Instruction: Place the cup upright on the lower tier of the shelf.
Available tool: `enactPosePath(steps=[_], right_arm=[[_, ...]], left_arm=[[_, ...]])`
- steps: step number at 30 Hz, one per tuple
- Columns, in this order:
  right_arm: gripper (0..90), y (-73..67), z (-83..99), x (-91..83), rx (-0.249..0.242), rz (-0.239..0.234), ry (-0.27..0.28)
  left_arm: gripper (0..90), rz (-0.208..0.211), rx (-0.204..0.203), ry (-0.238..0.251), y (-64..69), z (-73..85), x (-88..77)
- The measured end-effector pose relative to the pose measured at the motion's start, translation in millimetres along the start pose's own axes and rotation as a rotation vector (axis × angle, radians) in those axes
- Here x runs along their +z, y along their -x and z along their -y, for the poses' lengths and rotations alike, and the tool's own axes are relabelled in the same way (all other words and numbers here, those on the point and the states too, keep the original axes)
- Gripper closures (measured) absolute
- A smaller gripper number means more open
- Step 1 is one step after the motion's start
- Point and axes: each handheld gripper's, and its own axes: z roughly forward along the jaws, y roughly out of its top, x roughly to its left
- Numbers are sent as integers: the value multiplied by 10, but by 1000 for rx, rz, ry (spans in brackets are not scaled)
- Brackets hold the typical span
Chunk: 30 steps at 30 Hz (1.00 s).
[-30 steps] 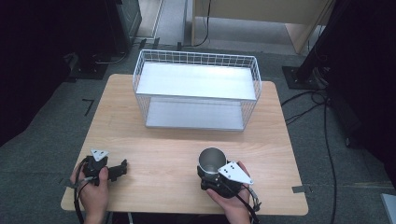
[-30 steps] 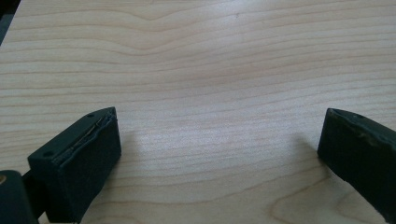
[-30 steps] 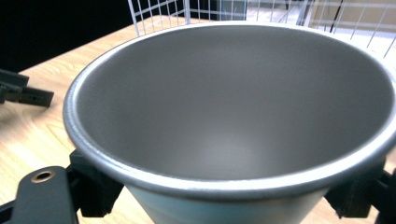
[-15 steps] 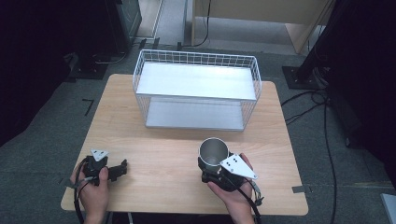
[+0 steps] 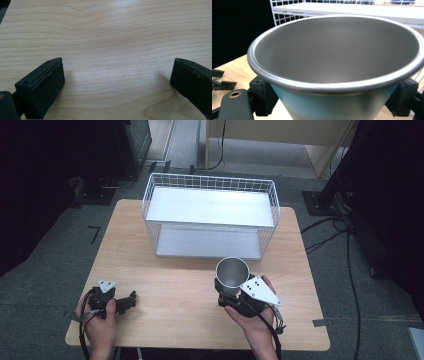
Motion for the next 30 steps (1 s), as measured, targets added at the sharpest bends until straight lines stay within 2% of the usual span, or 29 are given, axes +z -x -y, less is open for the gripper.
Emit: enactPosePath(steps=[15, 30], right_arm=[[151, 50, -324, 11, -17, 35, 74], [151, 108, -647, 99, -30, 76, 147]], left_arm=[[0, -1, 1, 1, -1, -1, 0], [0, 0, 1, 0, -1, -1, 0]])
